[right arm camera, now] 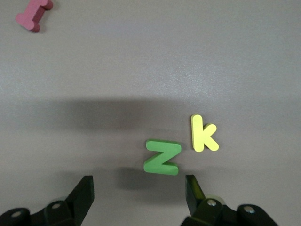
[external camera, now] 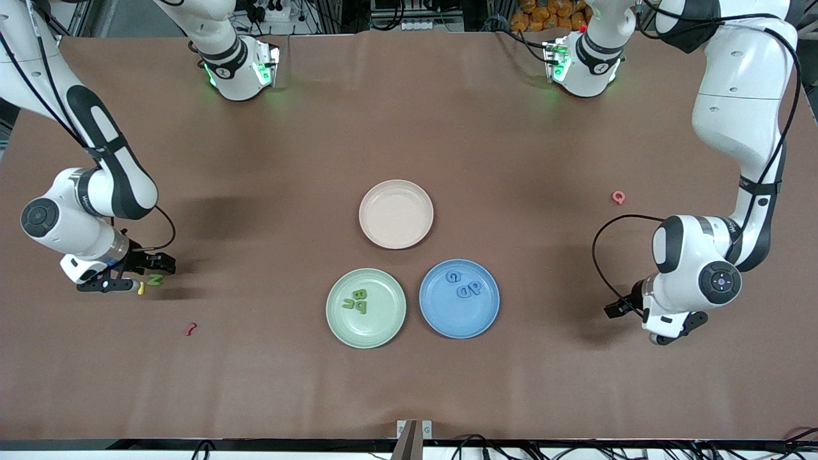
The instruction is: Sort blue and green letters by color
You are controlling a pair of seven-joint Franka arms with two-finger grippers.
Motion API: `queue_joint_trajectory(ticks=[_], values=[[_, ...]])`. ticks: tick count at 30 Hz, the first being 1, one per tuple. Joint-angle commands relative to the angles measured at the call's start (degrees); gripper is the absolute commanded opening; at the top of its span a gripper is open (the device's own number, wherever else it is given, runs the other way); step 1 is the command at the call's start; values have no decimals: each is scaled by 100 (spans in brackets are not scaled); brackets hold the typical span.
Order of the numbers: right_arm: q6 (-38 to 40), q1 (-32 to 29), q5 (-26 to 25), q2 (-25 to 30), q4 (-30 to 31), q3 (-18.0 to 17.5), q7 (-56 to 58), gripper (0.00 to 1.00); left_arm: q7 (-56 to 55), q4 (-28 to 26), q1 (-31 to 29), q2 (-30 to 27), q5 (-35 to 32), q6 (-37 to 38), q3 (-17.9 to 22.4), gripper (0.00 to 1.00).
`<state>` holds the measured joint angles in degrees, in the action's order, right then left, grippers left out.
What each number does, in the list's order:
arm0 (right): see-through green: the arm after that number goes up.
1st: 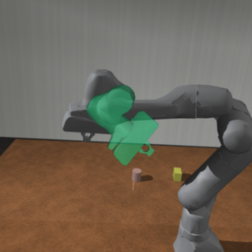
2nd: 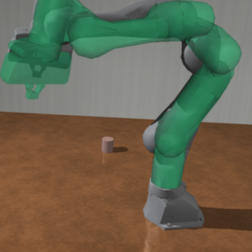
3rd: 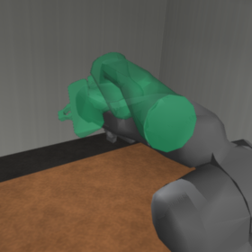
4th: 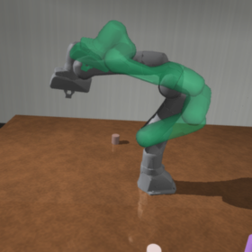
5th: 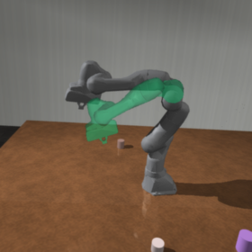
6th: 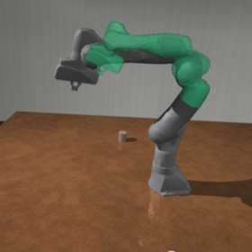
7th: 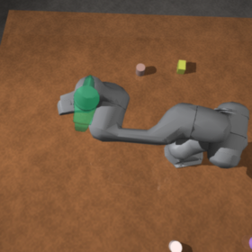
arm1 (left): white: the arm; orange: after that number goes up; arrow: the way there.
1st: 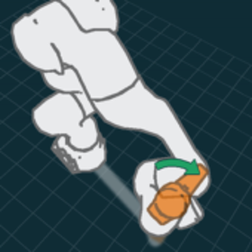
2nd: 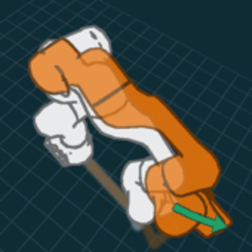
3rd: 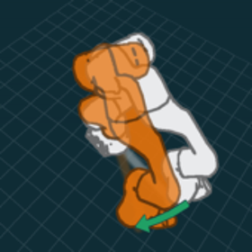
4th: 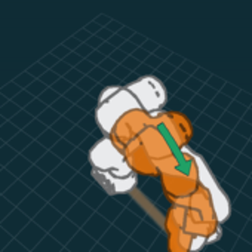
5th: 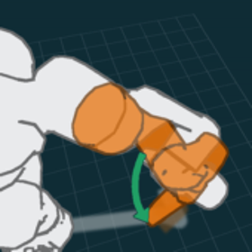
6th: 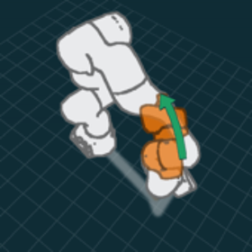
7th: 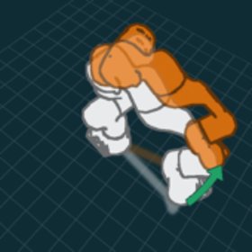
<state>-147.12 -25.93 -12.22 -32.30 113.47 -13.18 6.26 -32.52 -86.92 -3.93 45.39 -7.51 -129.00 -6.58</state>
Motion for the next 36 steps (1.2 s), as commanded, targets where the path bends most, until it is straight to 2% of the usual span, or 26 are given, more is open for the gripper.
queue_joint_trajectory(ticks=[1,14,15,19,22,32,36], values=[[-150,-140,-114,-109,-27,-53,104,85,0,122,-3,163,56,-310,60,100],[-159,-167,-185,-162,-80,-53,104,82,9,114,-20,198,48,-433,78,100],[-159,-167,-185,-171,-80,-53,104,80,-17,114,-20,198,56,-433,78,96],[-159,-158,-193,-206,-97,-53,104,77,-61,96,-12,207,65,-433,78,62],[-159,-158,-193,-224,-115,-53,104,76,-70,87,-12,207,56,-433,78,43],[-159,-167,-202,-285,-168,-53,139,74,-79,61,-12,224,39,-433,78,2],[-159,-184,-211,-303,-194,-53,147,72,-70,70,6,207,39,-433,78,0]])
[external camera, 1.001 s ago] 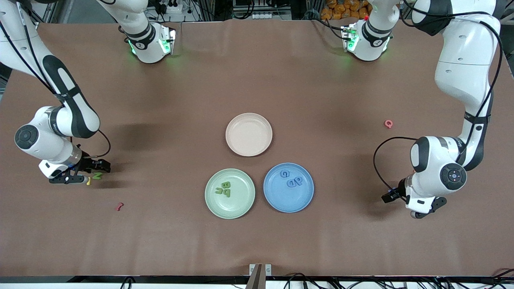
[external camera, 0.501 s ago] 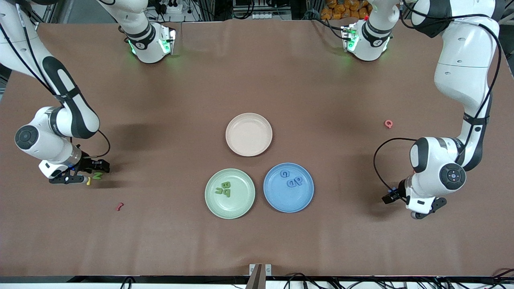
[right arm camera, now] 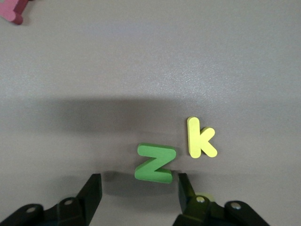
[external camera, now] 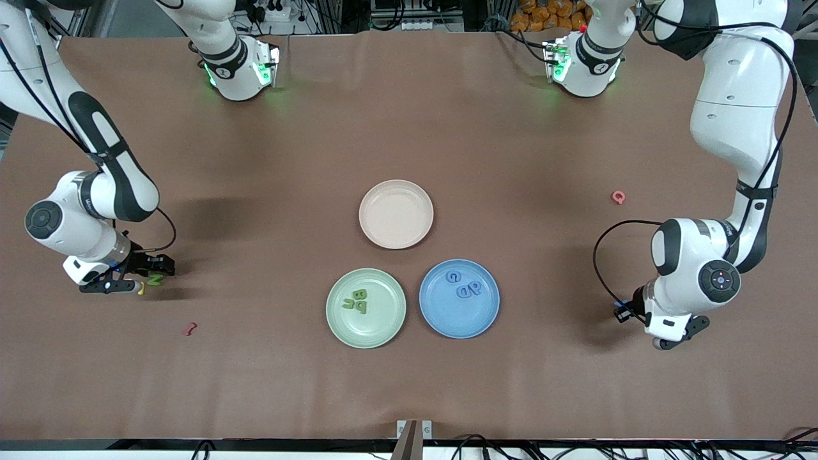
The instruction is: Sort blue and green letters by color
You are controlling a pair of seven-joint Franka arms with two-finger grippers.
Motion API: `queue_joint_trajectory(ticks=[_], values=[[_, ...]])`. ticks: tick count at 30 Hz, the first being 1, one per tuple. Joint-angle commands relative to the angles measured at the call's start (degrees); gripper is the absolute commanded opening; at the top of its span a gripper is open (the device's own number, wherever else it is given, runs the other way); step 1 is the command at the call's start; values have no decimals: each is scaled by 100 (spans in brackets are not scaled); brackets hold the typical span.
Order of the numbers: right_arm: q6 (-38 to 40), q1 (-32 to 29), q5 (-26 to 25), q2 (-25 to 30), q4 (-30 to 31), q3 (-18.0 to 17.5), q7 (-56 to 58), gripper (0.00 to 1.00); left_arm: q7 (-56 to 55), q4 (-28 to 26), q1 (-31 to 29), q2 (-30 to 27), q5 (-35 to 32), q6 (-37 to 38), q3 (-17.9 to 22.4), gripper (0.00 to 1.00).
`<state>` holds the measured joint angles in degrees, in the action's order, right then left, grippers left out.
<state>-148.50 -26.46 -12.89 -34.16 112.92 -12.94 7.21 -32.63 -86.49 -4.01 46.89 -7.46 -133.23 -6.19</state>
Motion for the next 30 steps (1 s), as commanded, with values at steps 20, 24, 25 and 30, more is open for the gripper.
queue_joint_trajectory(ticks=[20,24,25,30], values=[[-13,-201,-134,-311,-350,-78,228,58,-1675,185,787,-348,43,52,4,0],[-13,-201,-134,-328,-359,-78,219,53,-2395,202,1200,-339,8,52,65,0],[-13,-201,-134,-329,-376,-78,210,52,-2536,229,1261,-339,8,52,65,0],[-13,-192,-126,-364,-420,-78,201,42,-3177,264,1648,-365,8,52,48,0]])
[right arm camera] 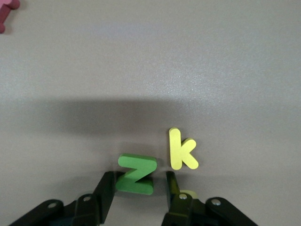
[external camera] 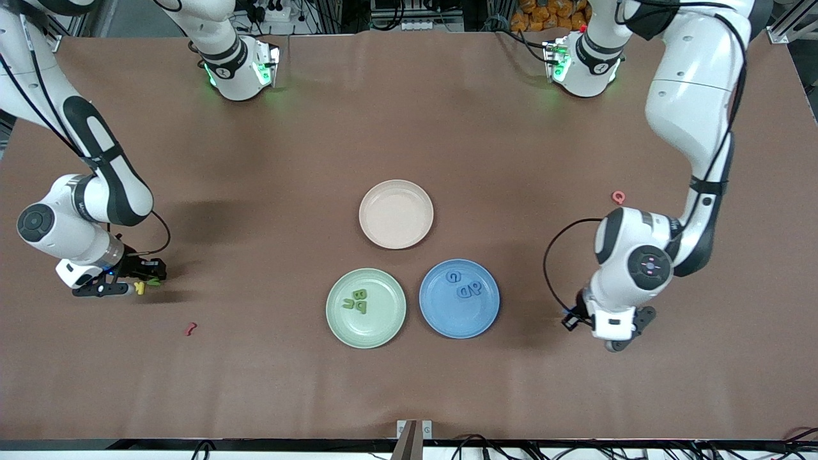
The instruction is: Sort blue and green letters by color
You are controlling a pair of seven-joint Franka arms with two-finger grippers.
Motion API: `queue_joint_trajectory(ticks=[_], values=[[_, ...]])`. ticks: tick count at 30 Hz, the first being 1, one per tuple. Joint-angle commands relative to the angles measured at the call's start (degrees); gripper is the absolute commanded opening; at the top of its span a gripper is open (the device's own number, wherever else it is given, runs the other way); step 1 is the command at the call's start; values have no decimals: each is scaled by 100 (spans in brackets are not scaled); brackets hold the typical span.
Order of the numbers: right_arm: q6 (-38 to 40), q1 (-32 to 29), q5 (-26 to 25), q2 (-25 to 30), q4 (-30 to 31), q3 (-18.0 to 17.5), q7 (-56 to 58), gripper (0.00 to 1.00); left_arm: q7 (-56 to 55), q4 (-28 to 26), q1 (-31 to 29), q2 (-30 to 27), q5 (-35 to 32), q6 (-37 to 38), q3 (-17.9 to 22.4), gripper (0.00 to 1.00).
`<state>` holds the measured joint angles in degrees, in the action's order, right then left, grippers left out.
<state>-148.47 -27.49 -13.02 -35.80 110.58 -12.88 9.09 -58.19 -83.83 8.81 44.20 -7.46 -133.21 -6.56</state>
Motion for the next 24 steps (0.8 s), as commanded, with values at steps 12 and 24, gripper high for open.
queue_joint_trajectory(ticks=[12,24], values=[[37,-64,-95,-234,-256,-92,-30,21,-2389,165,1570,-87,-1,15,155,0],[608,200,-43,56,-291,-364,-1180,18,-3136,156,2380,10,-1,-1013,498,0]])
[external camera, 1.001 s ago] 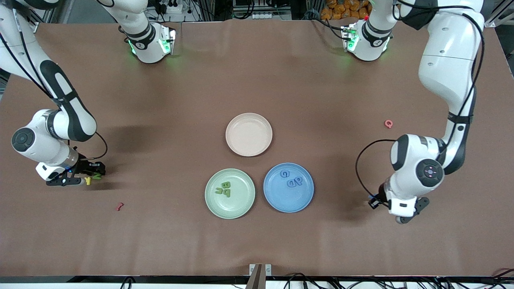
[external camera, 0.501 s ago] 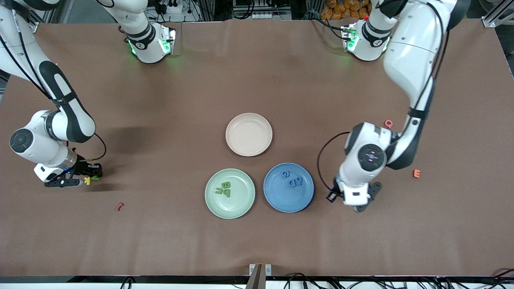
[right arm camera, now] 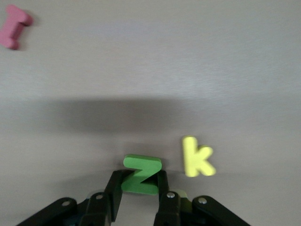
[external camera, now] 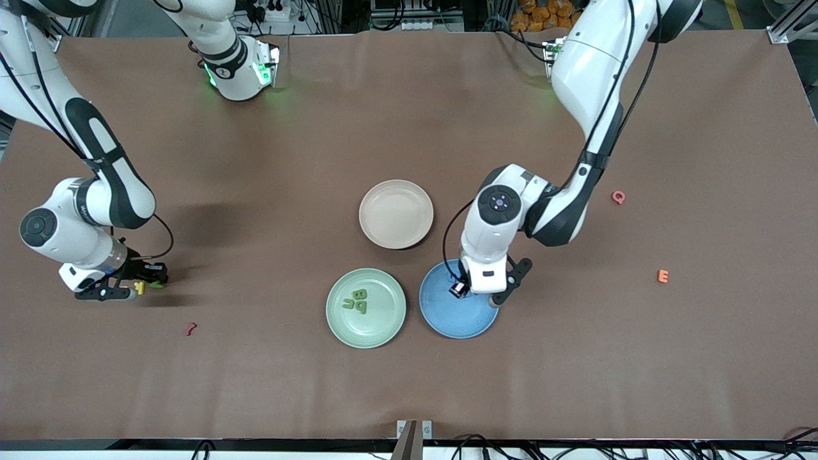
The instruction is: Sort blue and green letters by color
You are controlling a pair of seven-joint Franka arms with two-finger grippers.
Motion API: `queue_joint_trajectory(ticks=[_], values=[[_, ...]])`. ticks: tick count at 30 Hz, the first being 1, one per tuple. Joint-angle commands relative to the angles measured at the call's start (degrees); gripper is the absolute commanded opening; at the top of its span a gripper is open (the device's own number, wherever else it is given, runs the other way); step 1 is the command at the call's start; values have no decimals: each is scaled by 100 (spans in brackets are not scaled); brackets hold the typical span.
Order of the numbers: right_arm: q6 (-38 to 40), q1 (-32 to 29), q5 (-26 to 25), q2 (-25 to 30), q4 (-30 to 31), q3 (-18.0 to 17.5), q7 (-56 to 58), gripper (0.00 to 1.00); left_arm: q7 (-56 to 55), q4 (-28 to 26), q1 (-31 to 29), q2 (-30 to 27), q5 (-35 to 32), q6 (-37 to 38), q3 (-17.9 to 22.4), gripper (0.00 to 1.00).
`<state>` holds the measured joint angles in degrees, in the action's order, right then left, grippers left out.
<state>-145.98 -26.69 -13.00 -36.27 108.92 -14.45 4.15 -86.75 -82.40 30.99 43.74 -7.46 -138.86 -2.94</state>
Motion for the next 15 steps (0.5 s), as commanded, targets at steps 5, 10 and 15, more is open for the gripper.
queue_joint_trajectory(ticks=[5,10,15], values=[[868,129,-44,146,-283,-698,-1512,18,-430,14,267,91,-10,-712,179,0],[1378,278,-44,137,-634,-1191,-2671,18,-474,14,355,152,-10,-871,294,8],[1502,963,-44,120,-959,-1244,-3893,18,-386,5,346,152,-36,-880,303,100]])
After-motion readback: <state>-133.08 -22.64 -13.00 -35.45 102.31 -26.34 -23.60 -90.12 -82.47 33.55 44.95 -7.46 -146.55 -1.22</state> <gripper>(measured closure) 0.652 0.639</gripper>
